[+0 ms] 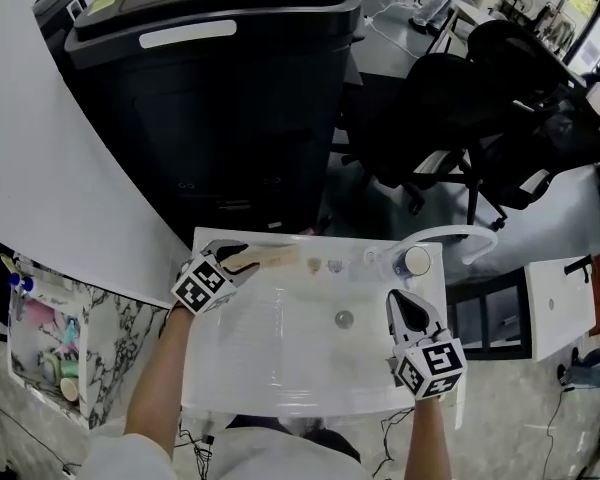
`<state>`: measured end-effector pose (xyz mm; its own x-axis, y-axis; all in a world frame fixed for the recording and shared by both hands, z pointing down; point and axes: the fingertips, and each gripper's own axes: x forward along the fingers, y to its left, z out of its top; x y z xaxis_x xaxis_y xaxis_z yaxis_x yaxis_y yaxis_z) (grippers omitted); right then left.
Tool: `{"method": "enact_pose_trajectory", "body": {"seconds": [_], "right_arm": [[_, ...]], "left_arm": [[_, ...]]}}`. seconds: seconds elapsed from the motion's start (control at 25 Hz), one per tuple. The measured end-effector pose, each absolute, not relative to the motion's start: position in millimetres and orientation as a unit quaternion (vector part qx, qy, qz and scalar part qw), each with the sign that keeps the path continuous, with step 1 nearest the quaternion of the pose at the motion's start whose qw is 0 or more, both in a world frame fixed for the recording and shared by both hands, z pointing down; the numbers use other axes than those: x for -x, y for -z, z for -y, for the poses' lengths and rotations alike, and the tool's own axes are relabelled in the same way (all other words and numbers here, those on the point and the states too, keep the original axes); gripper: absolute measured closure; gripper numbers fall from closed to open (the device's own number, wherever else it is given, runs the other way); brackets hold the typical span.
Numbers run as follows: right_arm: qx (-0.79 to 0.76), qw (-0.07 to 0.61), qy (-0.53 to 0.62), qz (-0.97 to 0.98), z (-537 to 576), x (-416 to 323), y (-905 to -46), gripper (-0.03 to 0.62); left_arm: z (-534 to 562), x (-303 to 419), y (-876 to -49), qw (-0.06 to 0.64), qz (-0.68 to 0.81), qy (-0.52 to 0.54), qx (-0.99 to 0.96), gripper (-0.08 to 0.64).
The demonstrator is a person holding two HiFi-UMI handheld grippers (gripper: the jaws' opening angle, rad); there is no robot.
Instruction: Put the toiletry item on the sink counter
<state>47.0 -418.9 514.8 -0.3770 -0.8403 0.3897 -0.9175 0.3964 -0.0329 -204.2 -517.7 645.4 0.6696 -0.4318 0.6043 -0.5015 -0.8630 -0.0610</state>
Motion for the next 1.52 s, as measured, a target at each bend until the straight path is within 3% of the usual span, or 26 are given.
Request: {"method": "enact_pose_trajectory", "body": {"seconds": [0.24,0.4,0.56,1.24,1.52], "right_arm": [[-0.520,0.150,-0.066,0.838,404.3,-57.8,-470.9,0.595],[-0.505,0.139,-0.026,0.851,390.3,-58.7,-440.0,0.595],[-0.478,0.134,0.022,0.868,375.9,-50.9,-411.5,0.595],[-0.419,0.109,0.111,0.895,285.4,-50.9,-342.9,0.595],[-0.412,0.120,0.131,0.893,263.4,-51.9,-339.1,0.595]], "left_arm": [[474.6,223.8,-559.0,0.070,0.360,-0.192,-0.910,0.425],[431.8,236.9,-508.0,0.062,0.424,-0.144,-0.892,0.505],[391.8,248.2,-467.2,0.046,0.486,-0.112,-0.866,0.539],[235.7,236.5,-367.0,-0.095,0.574,-0.158,-0.798,0.551],[199.5,223.0,-350.9,-0.112,0.585,-0.156,-0.788,0.549]]}}
